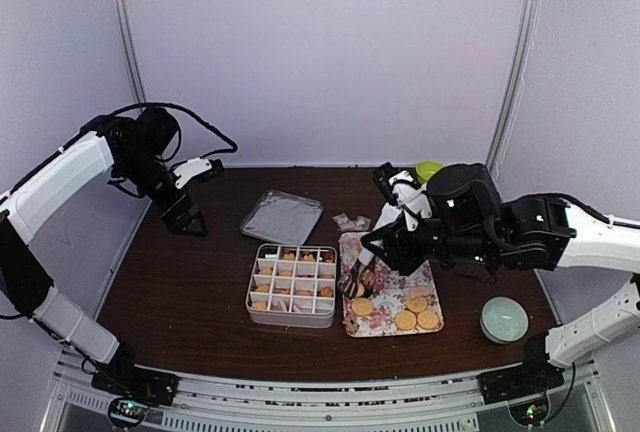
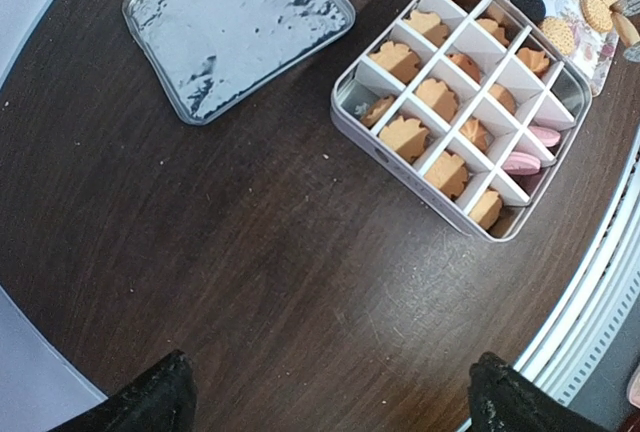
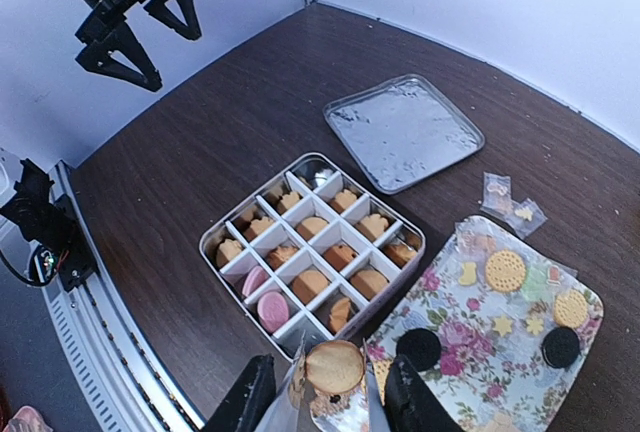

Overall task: Pack the cookies
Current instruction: Place the fake cookies in the empty pocket of the box, then place the clamp on the plate.

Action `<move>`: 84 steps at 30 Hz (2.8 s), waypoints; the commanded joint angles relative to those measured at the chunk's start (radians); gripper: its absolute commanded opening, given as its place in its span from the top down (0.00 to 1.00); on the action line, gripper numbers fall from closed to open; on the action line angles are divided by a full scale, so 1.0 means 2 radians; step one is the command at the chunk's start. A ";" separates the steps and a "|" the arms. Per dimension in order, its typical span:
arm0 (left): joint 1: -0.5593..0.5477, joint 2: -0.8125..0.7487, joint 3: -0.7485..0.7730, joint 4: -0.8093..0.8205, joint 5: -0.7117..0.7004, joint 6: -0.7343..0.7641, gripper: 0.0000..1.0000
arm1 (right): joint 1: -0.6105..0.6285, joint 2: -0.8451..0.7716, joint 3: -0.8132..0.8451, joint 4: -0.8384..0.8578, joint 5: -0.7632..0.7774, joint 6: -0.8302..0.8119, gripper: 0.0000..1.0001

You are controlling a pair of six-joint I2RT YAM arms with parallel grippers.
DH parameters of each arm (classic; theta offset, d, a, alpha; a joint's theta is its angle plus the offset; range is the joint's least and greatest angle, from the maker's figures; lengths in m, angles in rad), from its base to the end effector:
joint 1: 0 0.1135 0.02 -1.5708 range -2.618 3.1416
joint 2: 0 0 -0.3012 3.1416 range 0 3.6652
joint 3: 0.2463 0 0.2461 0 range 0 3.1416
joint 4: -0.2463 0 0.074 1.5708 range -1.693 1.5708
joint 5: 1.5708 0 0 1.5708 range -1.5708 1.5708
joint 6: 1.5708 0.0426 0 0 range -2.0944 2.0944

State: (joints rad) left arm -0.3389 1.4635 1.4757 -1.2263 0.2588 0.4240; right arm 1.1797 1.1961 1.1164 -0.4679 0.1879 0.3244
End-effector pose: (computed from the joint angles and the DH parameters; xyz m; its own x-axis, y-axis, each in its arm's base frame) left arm 0.2471 -0.0987 0.3679 -0.6386 0.6468 -0.4169 0.7333 0.6757 -0.0749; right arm 0.1032 0.2294 0.3743 -0.4582 -0.2899 -0.8402 -0.7400 0.6481 0.1800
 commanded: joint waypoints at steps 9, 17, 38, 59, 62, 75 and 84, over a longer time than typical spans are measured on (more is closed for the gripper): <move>0.005 -0.025 -0.019 0.017 -0.006 -0.001 0.02 | 0.015 0.114 0.058 0.084 -0.022 -0.017 0.79; 0.005 -0.026 -0.022 0.019 -0.006 0.000 0.02 | 0.015 0.130 0.049 0.100 -0.016 -0.018 0.75; 0.005 -0.032 -0.025 0.019 -0.007 0.000 0.02 | 0.014 0.124 0.035 0.088 -0.012 -0.019 0.56; 0.005 -0.017 -0.022 0.027 -0.008 0.001 0.02 | -0.135 0.023 -0.053 0.026 -0.017 0.103 0.59; 0.005 -0.002 -0.018 0.040 -0.007 0.003 0.02 | -0.190 0.013 -0.098 0.021 -0.060 0.171 0.58; 0.005 0.216 0.152 0.068 -0.014 -0.051 0.09 | -0.305 0.084 -0.117 0.040 -0.192 0.283 0.55; 0.005 0.332 0.224 0.122 -0.069 -0.081 0.13 | -0.338 0.092 -0.137 0.049 -0.185 0.322 0.54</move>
State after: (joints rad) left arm -0.3344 2.0617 1.8587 -1.0550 0.1669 0.3054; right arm 0.5282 1.3804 0.8711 -0.3565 -0.1829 0.9230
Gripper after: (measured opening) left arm 0.875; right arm 0.457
